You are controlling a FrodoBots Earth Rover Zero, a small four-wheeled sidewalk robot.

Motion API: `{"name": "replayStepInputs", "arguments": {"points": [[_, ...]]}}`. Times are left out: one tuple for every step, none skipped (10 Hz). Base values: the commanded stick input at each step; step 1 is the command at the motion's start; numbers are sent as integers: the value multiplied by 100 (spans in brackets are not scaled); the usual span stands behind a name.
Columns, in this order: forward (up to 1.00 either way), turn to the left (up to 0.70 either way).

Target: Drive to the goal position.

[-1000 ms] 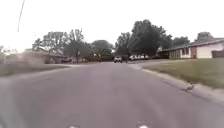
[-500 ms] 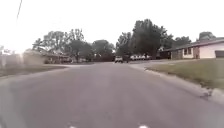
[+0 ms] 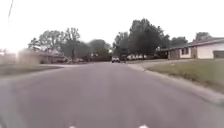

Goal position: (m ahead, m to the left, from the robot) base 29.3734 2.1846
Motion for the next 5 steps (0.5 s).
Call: {"name": "replayStepInputs", "arguments": {"points": [[100,0],[100,0],[100,0],[100,0],[100,0]]}}
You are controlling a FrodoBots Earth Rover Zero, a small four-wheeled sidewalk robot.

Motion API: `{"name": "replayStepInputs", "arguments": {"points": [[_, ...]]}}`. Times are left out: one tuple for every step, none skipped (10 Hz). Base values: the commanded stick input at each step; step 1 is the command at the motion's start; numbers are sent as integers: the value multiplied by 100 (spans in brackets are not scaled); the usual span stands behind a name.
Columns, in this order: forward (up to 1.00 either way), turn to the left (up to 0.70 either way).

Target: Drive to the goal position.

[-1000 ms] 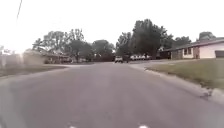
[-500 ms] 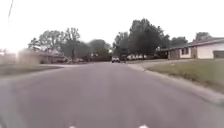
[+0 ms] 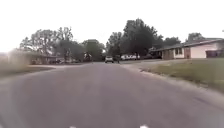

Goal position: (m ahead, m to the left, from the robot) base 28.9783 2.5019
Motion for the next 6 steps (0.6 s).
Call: {"name": "replayStepInputs", "arguments": {"points": [[100,0],[100,0],[100,0],[100,0],[100,0],[100,0]]}}
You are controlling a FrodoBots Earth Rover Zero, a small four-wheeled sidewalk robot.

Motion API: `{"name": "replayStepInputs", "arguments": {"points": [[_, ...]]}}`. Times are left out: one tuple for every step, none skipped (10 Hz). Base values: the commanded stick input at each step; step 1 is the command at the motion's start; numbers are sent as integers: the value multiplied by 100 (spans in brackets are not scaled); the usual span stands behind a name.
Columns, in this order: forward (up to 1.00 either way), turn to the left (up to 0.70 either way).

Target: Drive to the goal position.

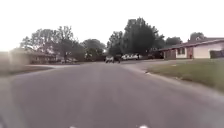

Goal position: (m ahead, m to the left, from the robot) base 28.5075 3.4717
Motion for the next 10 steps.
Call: {"name": "replayStepInputs", "arguments": {"points": [[100,1],[100,2],[100,3],[100,3],[100,3],[100,3],[100,3],[100,3],[100,3],[100,3]]}}
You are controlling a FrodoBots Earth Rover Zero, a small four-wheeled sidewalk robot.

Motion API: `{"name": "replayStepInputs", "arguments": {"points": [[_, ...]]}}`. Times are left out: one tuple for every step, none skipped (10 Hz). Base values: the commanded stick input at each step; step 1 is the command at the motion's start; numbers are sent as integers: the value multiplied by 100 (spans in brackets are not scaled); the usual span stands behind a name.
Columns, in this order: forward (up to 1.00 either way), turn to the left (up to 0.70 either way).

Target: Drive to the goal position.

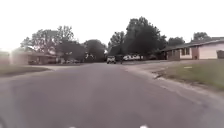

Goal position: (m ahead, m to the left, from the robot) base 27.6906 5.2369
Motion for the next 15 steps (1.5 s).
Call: {"name": "replayStepInputs", "arguments": {"points": [[100,2],[100,3],[100,3],[100,2],[100,3],[100,2],[100,2],[100,3],[100,2],[100,3],[100,2],[100,2],[100,2],[100,3],[100,2]]}}
